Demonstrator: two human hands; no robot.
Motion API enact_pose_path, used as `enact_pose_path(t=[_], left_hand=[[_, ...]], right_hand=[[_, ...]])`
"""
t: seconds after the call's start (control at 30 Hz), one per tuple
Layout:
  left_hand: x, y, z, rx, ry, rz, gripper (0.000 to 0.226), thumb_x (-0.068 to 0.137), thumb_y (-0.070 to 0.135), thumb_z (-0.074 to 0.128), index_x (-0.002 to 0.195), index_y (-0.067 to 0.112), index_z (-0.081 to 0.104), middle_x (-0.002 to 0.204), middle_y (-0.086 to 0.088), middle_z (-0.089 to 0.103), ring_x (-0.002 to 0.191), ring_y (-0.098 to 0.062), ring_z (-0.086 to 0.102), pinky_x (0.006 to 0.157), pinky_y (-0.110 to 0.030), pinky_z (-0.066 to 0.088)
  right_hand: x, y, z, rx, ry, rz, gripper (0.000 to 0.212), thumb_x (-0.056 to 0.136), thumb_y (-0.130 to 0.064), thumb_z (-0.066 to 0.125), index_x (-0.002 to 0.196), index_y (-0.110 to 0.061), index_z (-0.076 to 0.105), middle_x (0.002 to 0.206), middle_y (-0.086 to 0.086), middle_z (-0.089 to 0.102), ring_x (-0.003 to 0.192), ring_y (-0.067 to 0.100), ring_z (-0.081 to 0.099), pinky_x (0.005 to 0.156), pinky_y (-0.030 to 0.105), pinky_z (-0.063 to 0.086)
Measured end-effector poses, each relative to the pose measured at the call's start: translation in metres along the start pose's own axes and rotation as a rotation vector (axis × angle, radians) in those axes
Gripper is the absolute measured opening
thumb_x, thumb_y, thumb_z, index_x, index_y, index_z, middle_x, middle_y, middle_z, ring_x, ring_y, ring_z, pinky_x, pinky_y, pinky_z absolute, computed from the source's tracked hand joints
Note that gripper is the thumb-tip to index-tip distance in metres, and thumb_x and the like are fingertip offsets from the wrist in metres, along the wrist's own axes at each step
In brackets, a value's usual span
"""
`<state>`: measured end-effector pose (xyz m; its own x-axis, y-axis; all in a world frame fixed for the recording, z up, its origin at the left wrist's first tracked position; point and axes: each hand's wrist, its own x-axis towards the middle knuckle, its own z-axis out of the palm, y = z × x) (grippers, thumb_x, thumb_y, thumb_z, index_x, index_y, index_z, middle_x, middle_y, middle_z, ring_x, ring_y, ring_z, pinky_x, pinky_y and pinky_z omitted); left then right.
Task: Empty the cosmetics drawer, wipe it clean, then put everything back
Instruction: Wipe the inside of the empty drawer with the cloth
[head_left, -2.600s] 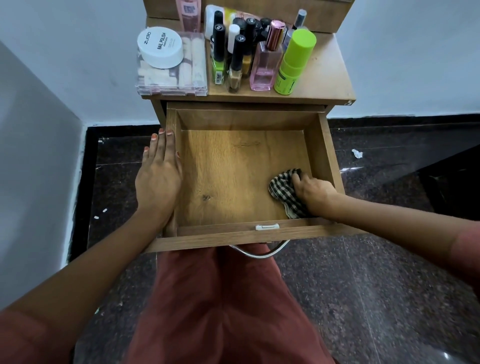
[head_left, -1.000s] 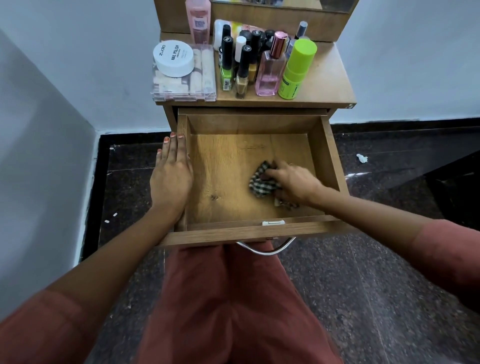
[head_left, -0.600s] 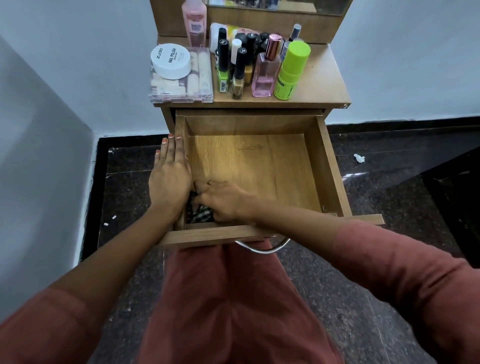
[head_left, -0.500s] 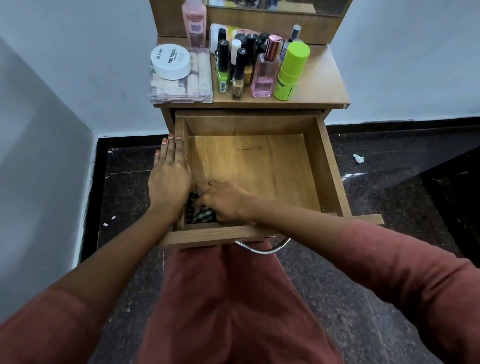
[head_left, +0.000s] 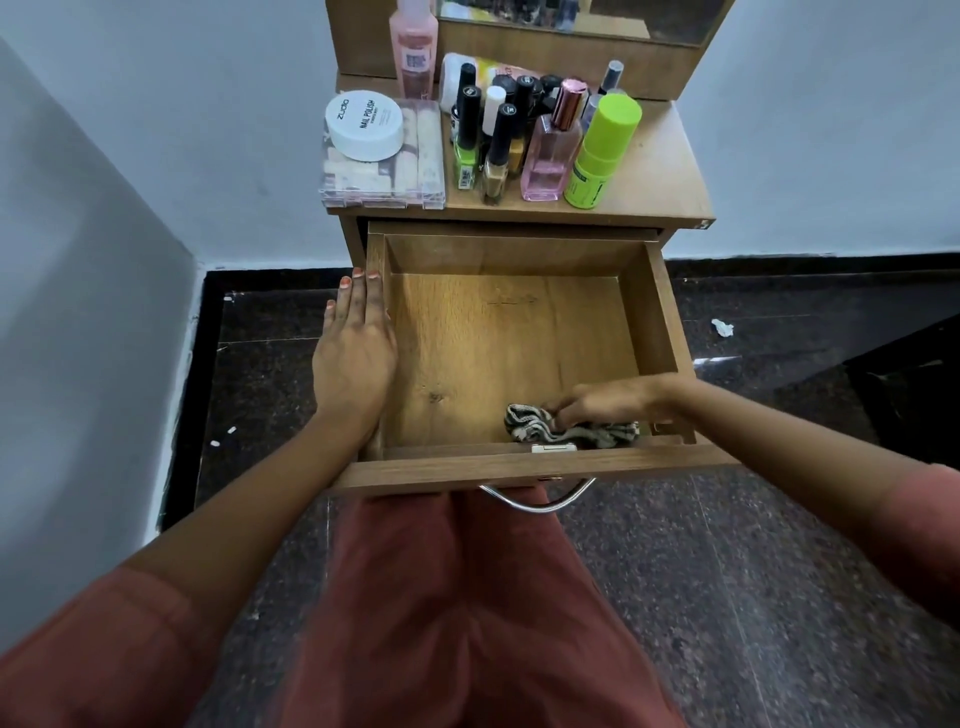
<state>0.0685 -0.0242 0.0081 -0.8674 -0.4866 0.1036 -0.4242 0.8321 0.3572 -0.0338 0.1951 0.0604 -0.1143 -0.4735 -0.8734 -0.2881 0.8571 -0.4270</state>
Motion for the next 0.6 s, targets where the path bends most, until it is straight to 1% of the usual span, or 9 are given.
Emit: enact_pose_path(t=[0.07, 0.13, 0.2, 0.27, 0.3, 0.43, 0.5, 0.57, 0.6], left_hand=[[0.000, 0.000, 0.000, 0.008, -0.001, -0.001, 0.045, 0.100, 0.012, 0.026, 0.143, 0.000, 0.020, 0.151, -0.019, 0.021, 0.143, -0.027, 0.016, 0.117, -0.036, 0.010], [0.000, 0.000, -0.001, 0.016, -0.011, -0.009, 0.046, 0.100, 0.013, 0.025, 0.143, 0.001, 0.019, 0.152, -0.018, 0.019, 0.143, -0.025, 0.014, 0.117, -0.035, 0.009], [0.000, 0.001, -0.001, 0.015, -0.014, -0.017, 0.046, 0.099, 0.012, 0.025, 0.143, 0.001, 0.019, 0.152, -0.018, 0.020, 0.143, -0.025, 0.014, 0.117, -0.035, 0.009], [0.001, 0.001, -0.001, 0.023, -0.013, -0.015, 0.046, 0.099, 0.011, 0.025, 0.143, 0.001, 0.020, 0.152, -0.018, 0.020, 0.143, -0.025, 0.015, 0.117, -0.035, 0.009], [0.001, 0.001, -0.001, 0.029, -0.014, -0.013, 0.046, 0.099, 0.011, 0.025, 0.143, 0.001, 0.019, 0.152, -0.017, 0.020, 0.143, -0.025, 0.014, 0.117, -0.034, 0.009], [0.001, 0.000, -0.001, 0.044, -0.017, -0.016, 0.046, 0.100, 0.012, 0.024, 0.143, 0.001, 0.018, 0.152, -0.018, 0.019, 0.143, -0.024, 0.013, 0.117, -0.033, 0.008], [0.000, 0.001, 0.000, 0.057, -0.011, -0.009, 0.046, 0.100, 0.013, 0.024, 0.143, 0.000, 0.018, 0.152, -0.018, 0.019, 0.143, -0.025, 0.013, 0.117, -0.034, 0.008], [-0.001, 0.001, 0.000, 0.069, -0.014, -0.002, 0.046, 0.100, 0.014, 0.023, 0.143, 0.001, 0.017, 0.152, -0.018, 0.018, 0.144, -0.024, 0.013, 0.117, -0.034, 0.008], [-0.001, 0.000, 0.000, 0.069, -0.016, -0.001, 0.046, 0.100, 0.014, 0.022, 0.144, 0.001, 0.016, 0.152, -0.017, 0.018, 0.144, -0.024, 0.012, 0.117, -0.034, 0.008]], right_hand=[[0.003, -0.015, 0.012, 0.003, 0.026, -0.067, 0.034, 0.097, -0.017, 0.035, 0.127, -0.004, 0.046, 0.118, 0.015, 0.056, 0.105, 0.023, 0.051, 0.083, 0.023, 0.041], [0.014, -0.039, 0.024, -0.017, 0.053, -0.163, 0.033, 0.098, -0.017, 0.036, 0.123, 0.000, 0.047, 0.124, 0.017, 0.053, 0.107, 0.024, 0.050, 0.084, 0.024, 0.038], [0.034, -0.067, 0.034, -0.017, 0.059, -0.237, 0.025, 0.097, -0.019, 0.038, 0.105, -0.004, 0.056, 0.110, 0.013, 0.058, 0.097, 0.021, 0.051, 0.079, 0.025, 0.037], [0.053, -0.090, 0.041, -0.055, 0.085, -0.272, 0.022, 0.095, -0.021, 0.040, 0.079, -0.014, 0.053, 0.086, 0.004, 0.054, 0.084, 0.018, 0.046, 0.076, 0.029, 0.036], [0.059, -0.096, 0.042, -0.081, 0.100, -0.274, 0.023, 0.093, -0.021, 0.041, 0.074, -0.015, 0.051, 0.082, 0.003, 0.052, 0.082, 0.018, 0.045, 0.076, 0.032, 0.036], [0.060, -0.087, 0.040, -0.068, 0.125, -0.299, 0.019, 0.093, -0.018, 0.039, 0.079, -0.010, 0.049, 0.090, 0.008, 0.048, 0.084, 0.017, 0.042, 0.079, 0.031, 0.034], [0.052, -0.076, 0.037, -0.078, 0.129, -0.295, 0.022, 0.095, -0.017, 0.036, 0.086, -0.006, 0.053, 0.092, 0.008, 0.053, 0.084, 0.014, 0.045, 0.081, 0.028, 0.036], [0.040, -0.065, 0.032, -0.092, 0.121, -0.270, 0.026, 0.097, -0.018, 0.034, 0.094, -0.009, 0.058, 0.095, 0.004, 0.059, 0.084, 0.010, 0.049, 0.082, 0.025, 0.040], [0.035, -0.058, 0.028, -0.102, 0.127, -0.241, 0.027, 0.097, -0.019, 0.033, 0.101, -0.008, 0.058, 0.097, 0.004, 0.060, 0.085, 0.011, 0.050, 0.084, 0.027, 0.042]])
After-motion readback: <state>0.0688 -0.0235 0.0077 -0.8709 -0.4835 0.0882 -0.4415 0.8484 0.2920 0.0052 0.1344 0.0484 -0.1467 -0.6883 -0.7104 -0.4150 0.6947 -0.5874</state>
